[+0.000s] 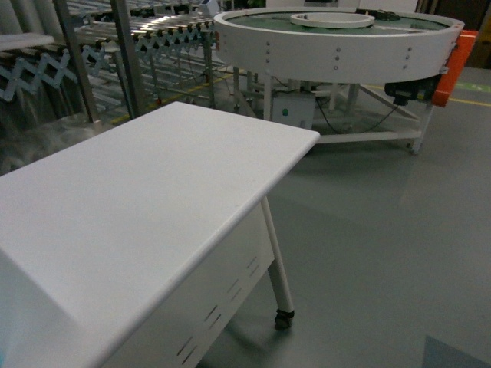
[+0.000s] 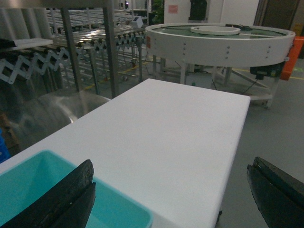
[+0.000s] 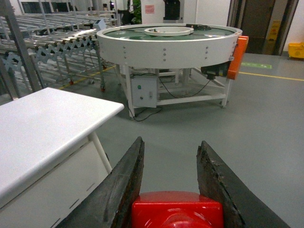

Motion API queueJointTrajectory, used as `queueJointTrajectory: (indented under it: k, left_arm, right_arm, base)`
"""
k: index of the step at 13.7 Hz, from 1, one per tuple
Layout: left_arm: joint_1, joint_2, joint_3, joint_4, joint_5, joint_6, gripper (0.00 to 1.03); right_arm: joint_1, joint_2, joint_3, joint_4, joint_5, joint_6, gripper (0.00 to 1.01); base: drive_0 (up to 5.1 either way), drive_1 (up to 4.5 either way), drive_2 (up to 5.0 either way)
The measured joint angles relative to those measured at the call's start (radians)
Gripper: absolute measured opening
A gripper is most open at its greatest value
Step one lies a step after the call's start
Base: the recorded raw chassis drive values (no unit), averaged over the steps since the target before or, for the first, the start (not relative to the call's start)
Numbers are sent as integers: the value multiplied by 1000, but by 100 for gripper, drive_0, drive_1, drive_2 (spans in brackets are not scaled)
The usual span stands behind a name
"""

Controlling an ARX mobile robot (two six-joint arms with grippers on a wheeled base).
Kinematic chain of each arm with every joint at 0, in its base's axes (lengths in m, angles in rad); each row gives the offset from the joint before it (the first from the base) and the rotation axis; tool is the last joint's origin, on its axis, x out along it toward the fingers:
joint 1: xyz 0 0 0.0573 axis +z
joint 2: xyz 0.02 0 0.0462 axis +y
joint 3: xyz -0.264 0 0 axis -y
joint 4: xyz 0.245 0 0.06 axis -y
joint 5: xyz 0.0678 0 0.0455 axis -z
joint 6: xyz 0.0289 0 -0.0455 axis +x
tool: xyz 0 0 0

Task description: Pick red block from blue box to shelf

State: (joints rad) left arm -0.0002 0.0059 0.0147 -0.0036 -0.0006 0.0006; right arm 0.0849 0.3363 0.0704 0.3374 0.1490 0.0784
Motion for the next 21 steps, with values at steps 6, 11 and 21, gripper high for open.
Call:
queueJointTrajectory:
  k: [6, 11, 21]
  left_arm:
    - [0, 0, 0, 0, 0, 0, 98]
    - [0, 0, 0, 0, 0, 0, 98]
    - [0, 0, 0, 0, 0, 0, 98]
  right_arm:
    - [0, 0, 0, 0, 0, 0, 28]
    - [0, 0, 0, 0, 0, 0, 28]
    - [0, 0, 0, 1, 0, 0, 28]
  base:
    - [-166, -166, -166]
    - [-158, -158, -158]
    - [-160, -160, -160]
